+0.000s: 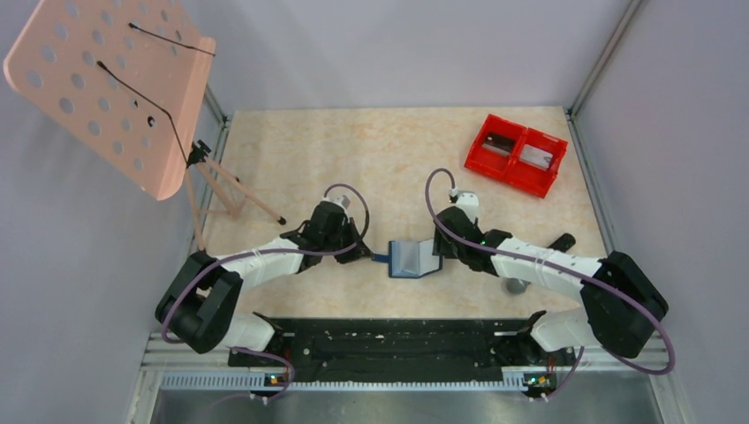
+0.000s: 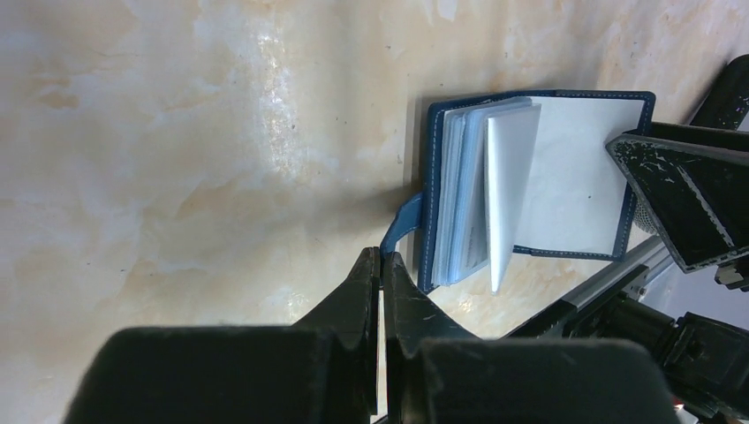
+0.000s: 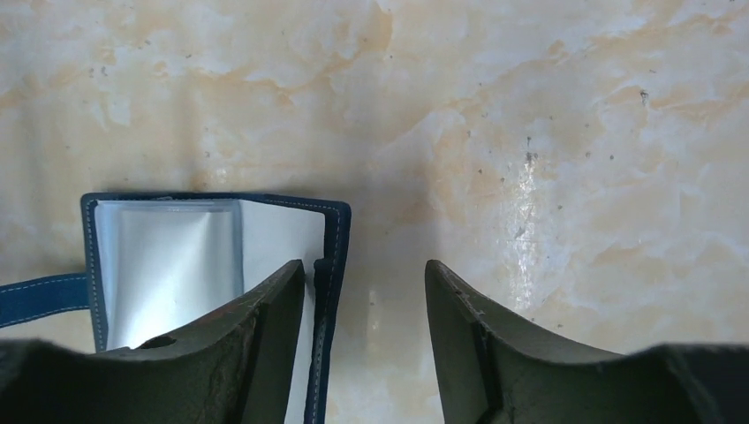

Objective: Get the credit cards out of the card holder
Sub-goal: Open the card holder at the center of the board, then remove the credit card from the card holder.

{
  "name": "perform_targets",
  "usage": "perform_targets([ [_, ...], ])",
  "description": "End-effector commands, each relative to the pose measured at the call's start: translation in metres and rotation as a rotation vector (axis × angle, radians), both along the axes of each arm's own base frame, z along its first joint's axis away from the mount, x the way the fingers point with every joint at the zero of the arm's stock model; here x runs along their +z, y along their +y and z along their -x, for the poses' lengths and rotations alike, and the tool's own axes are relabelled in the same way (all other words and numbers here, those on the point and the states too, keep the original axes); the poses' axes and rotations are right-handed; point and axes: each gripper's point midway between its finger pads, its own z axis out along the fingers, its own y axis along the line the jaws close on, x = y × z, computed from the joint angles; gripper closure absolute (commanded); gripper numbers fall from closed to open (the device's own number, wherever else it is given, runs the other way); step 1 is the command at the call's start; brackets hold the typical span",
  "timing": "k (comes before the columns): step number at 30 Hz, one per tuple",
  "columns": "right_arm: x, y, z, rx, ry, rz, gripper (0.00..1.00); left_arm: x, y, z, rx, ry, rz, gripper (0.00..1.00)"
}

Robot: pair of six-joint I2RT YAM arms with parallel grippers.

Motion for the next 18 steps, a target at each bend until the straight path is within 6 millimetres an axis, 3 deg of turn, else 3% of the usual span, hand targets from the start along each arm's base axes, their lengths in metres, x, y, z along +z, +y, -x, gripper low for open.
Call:
perform_targets([
  [1,-0.008,-0.005,0.001,0.003,0.039,-0.005,0.5,0.009,0.005,-0.002,0.01,-0.038,-0.009,1.0],
  [5,-0.005,-0.012,-0.004,-0.012,0.041,-0.022,0.56,0.011,0.007,-0.001,0.014,-0.044,-0.007,1.0],
  [9,0.009,-0.007,-0.01,0.018,0.042,-0.054,0.55,0.016,0.006,0.0,0.017,-0.054,0.012,1.0],
  [13,0.052,0.017,-0.012,0.091,0.009,-0.172,0.49,0.019,0.004,0.003,0.014,-0.052,0.038,1.0],
  [18,0.106,0.053,-0.008,0.193,-0.077,-0.393,0.53,0.025,-0.003,0.002,0.007,-0.06,0.08,1.0],
])
